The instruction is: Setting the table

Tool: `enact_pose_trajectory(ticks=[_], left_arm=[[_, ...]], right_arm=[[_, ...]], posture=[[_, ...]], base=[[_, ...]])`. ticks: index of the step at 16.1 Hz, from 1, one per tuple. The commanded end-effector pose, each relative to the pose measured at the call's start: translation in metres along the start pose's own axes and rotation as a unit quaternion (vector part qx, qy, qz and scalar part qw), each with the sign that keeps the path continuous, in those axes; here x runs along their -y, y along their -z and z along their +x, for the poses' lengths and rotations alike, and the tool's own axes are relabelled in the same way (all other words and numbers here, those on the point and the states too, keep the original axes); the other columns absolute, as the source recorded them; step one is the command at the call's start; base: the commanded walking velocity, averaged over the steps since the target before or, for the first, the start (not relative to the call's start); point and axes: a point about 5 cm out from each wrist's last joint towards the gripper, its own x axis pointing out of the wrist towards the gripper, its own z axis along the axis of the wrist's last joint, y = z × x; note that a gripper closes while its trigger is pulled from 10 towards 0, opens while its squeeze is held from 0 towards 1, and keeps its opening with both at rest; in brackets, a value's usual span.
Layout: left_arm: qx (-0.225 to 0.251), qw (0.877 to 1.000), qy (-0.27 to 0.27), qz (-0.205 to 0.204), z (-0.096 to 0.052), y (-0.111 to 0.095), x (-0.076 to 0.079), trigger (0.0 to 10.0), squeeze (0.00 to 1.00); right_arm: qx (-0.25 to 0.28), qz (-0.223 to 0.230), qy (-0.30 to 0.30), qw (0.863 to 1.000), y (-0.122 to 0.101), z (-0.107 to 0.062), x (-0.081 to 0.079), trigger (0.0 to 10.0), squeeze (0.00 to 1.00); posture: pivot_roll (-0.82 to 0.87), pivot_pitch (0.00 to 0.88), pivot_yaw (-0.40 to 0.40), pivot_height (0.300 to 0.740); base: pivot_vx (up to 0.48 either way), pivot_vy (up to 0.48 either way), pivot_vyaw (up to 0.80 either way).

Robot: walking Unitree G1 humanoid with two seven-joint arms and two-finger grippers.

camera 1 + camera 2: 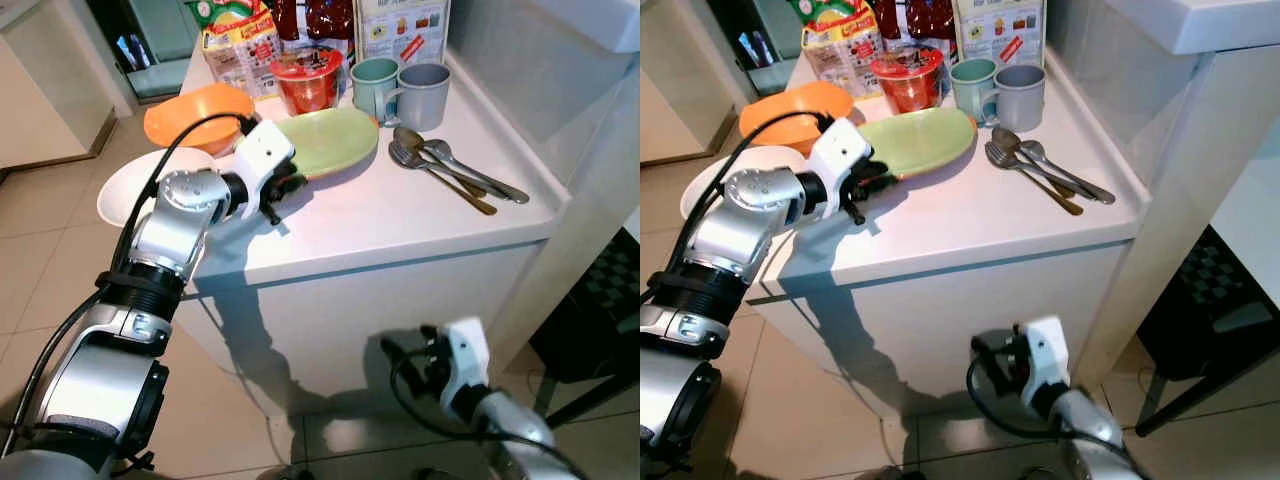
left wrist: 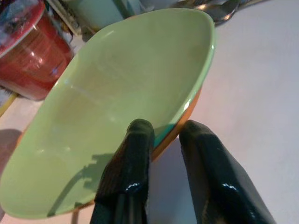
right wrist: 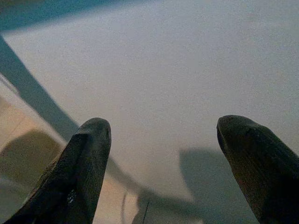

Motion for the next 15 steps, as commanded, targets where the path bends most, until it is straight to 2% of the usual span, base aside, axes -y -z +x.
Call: enact_pose_trajectory(ticks=[1, 2, 4, 5, 7, 9, 10, 13, 15], left_arm=[[0.007, 1.000, -0.011, -0.006, -0.005, -0.001, -0.005, 0.0, 0.00], [0.005, 1.000, -0.013, -0.006, -0.005, 0.001, -0.006, 0.0, 0.00], [0.000, 1.000, -0.014, -0.007, -0.004, 0.003, -0.004, 0.0, 0.00], [0.000, 1.000, -0.014, -0.007, -0.004, 0.003, -0.004, 0.0, 0.00], [-0.007, 1.000, -0.010, -0.006, -0.001, 0.004, 0.001, 0.0, 0.00], [-0.007, 1.000, -0.010, -0.008, 0.000, 0.004, 0.002, 0.0, 0.00], [-0.012, 1.000, -0.011, -0.008, 0.002, 0.006, 0.004, 10.0, 0.00], [-0.013, 1.000, -0.015, -0.010, 0.003, 0.007, 0.006, 10.0, 0.00], [-0.014, 1.000, -0.014, -0.009, 0.003, 0.007, 0.007, 10.0, 0.00]], right_arm=[[0.016, -0.015, -0.019, 1.000, -0.014, 0.003, -0.004, 10.0, 0.00], [0.024, -0.025, -0.026, 0.999, -0.022, 0.003, -0.005, 10.0, 0.00], [0.043, -0.079, -0.063, 0.994, -0.050, 0.002, -0.009, 10.0, 0.00], [0.043, -0.079, -0.063, 0.994, -0.050, 0.002, -0.009, 10.0, 0.00], [0.047, -0.129, -0.118, 0.984, -0.081, -0.005, -0.013, 10.0, 0.00], [0.047, -0.138, -0.127, 0.981, -0.087, -0.006, -0.013, 10.0, 0.00], [0.060, -0.155, -0.133, 0.977, -0.106, -0.007, -0.011, 10.0, 0.00], [0.078, -0.169, -0.145, 0.972, -0.126, -0.007, -0.016, 10.0, 0.00], [0.081, -0.171, -0.147, 0.971, -0.128, -0.007, -0.017, 10.0, 0.00]], posture=[[0.03, 0.059, 0.158, 0.740], [0.03, 0.058, 0.158, 0.740], [0.03, 0.056, 0.153, 0.740], [0.03, 0.056, 0.153, 0.740], [0.02, 0.055, 0.148, 0.740], [0.01, 0.054, 0.148, 0.740], [0.01, 0.052, 0.143, 0.740], [0.01, 0.050, 0.141, 0.740], [0.01, 0.049, 0.140, 0.740]], base=[[0.000, 0.000, 0.00], [0.000, 0.000, 0.00], [0.000, 0.000, 0.00], [0.000, 0.000, 0.00], [0.000, 0.000, 0.00], [0.000, 0.000, 0.00], [0.000, 0.000, 0.00], [0.000, 0.000, 0.00], [0.000, 0.000, 0.00]])
